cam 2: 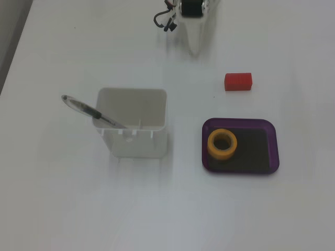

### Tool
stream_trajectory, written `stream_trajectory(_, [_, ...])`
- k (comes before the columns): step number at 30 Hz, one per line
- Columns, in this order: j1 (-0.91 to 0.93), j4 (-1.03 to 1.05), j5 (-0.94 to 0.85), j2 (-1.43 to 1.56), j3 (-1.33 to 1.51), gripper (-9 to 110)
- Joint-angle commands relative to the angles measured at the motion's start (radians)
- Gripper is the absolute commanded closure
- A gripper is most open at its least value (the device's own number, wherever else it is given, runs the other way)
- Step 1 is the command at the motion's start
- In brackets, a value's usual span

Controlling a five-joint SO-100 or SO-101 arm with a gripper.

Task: Pick up the red cube and place it in the box.

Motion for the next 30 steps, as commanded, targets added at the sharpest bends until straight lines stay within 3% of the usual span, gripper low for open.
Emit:
stream_trajectory(1, [-0.008, -0.009, 0.005, 0.034, 0.006, 102])
stream_trajectory(20, [-0.075, -0.026, -0.005, 0.034, 0.006, 102])
stream_trajectory(30, [-0.031, -0.273, -0.063, -0.032, -0.163, 93])
